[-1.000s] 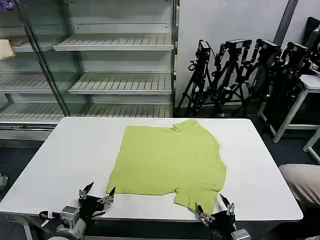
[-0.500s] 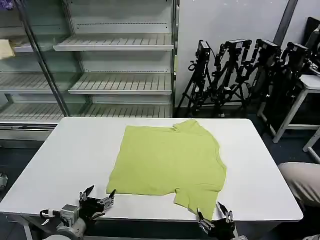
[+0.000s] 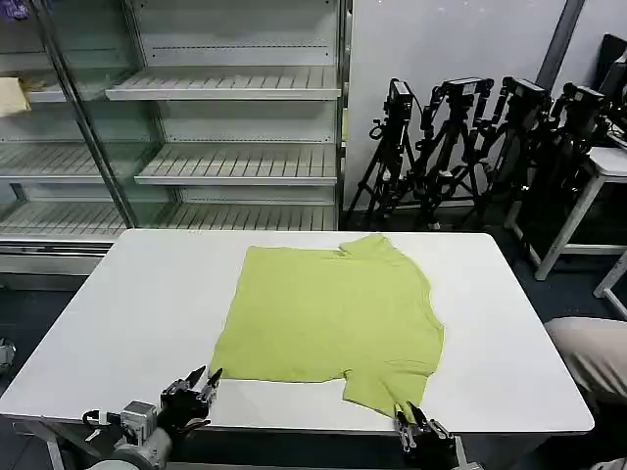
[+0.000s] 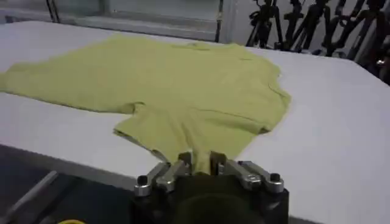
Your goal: Fold and organize the clothes.
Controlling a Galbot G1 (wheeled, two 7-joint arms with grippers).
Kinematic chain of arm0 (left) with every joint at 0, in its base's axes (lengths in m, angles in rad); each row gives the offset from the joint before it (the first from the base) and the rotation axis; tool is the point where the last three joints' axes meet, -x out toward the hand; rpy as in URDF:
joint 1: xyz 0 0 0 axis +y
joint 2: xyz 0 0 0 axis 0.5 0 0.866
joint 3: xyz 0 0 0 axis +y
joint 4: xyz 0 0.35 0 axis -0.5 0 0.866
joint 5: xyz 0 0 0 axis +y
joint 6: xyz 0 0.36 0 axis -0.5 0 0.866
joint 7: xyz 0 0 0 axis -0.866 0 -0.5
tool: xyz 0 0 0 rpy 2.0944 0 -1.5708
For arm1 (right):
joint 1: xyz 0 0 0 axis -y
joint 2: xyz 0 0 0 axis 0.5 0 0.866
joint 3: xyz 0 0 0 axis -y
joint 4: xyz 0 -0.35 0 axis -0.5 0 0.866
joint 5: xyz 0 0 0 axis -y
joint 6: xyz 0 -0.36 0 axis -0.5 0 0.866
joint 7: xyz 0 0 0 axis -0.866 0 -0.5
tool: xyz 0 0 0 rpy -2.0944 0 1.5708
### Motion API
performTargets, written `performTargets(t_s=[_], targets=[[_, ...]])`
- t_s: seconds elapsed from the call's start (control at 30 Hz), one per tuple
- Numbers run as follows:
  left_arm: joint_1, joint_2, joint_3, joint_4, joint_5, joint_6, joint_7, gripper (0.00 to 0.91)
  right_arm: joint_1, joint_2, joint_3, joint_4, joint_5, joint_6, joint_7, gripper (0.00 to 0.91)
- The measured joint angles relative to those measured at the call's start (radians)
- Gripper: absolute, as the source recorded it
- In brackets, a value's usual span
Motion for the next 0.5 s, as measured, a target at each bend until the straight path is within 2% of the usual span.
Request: performTargets(t_s=[0.5], targets=[[-0.057,0.021,0.025,-0.009,0.005,0.002,0.033,0.01,0.12,-0.017,0.028,-0.012,0.031,0.031,-0.006,0.0]])
